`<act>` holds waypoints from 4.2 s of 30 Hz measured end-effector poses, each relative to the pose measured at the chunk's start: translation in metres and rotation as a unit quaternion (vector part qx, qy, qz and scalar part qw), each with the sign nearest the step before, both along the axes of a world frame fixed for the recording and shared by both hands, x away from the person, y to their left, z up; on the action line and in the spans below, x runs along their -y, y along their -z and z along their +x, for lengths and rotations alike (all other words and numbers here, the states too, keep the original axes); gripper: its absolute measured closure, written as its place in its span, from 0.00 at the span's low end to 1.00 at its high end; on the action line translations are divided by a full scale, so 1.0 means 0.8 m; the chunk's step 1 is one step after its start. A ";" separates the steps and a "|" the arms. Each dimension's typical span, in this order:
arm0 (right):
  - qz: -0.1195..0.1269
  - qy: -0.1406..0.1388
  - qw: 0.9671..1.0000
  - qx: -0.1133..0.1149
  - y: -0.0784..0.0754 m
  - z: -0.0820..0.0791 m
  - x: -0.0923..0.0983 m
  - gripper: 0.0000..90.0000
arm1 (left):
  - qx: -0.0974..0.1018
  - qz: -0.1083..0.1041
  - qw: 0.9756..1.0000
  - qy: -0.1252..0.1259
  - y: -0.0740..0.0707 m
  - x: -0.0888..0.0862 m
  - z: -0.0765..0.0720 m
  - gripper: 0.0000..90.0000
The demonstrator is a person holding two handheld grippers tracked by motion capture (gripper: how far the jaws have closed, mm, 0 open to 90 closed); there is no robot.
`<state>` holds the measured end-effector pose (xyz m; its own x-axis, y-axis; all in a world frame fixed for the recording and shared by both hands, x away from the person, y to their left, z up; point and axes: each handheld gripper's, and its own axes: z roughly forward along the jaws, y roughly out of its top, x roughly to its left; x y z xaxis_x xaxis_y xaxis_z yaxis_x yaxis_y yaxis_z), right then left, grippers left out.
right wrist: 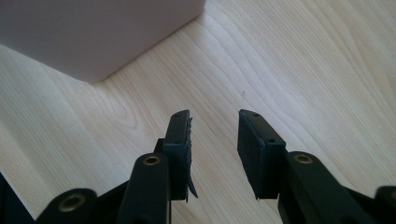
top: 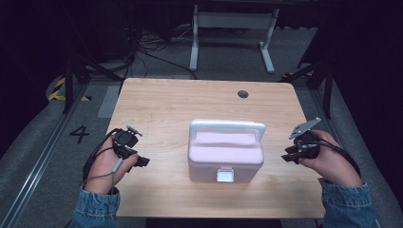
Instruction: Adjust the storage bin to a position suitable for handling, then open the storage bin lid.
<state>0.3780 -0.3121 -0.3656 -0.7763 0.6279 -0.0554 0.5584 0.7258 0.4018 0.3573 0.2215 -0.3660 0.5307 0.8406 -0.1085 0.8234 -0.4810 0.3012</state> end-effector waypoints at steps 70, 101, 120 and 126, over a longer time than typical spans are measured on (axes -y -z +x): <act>0.097 0.061 0.993 -0.003 0.025 -0.037 0.016 0.55 | 0.177 -0.097 0.939 0.278 -0.074 0.193 0.068 0.46; 0.149 0.096 0.984 0.011 0.009 -0.041 0.012 0.75 | 0.194 -0.087 0.939 0.269 -0.120 0.191 0.059 0.74; 0.253 0.030 0.963 0.091 -0.026 -0.055 -0.001 0.94 | 0.173 -0.129 0.952 0.218 -0.126 0.185 0.076 0.70; 0.271 0.004 0.958 0.090 -0.022 -0.055 -0.022 0.98 | 0.167 -0.133 0.953 0.214 -0.126 0.183 0.078 0.70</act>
<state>0.3338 -0.2943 -0.3477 -0.7800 0.6082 0.1473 0.4486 0.3792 0.8093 0.4195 0.0753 -0.2648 0.8616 0.5050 -0.0520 0.4053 -0.6225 0.6696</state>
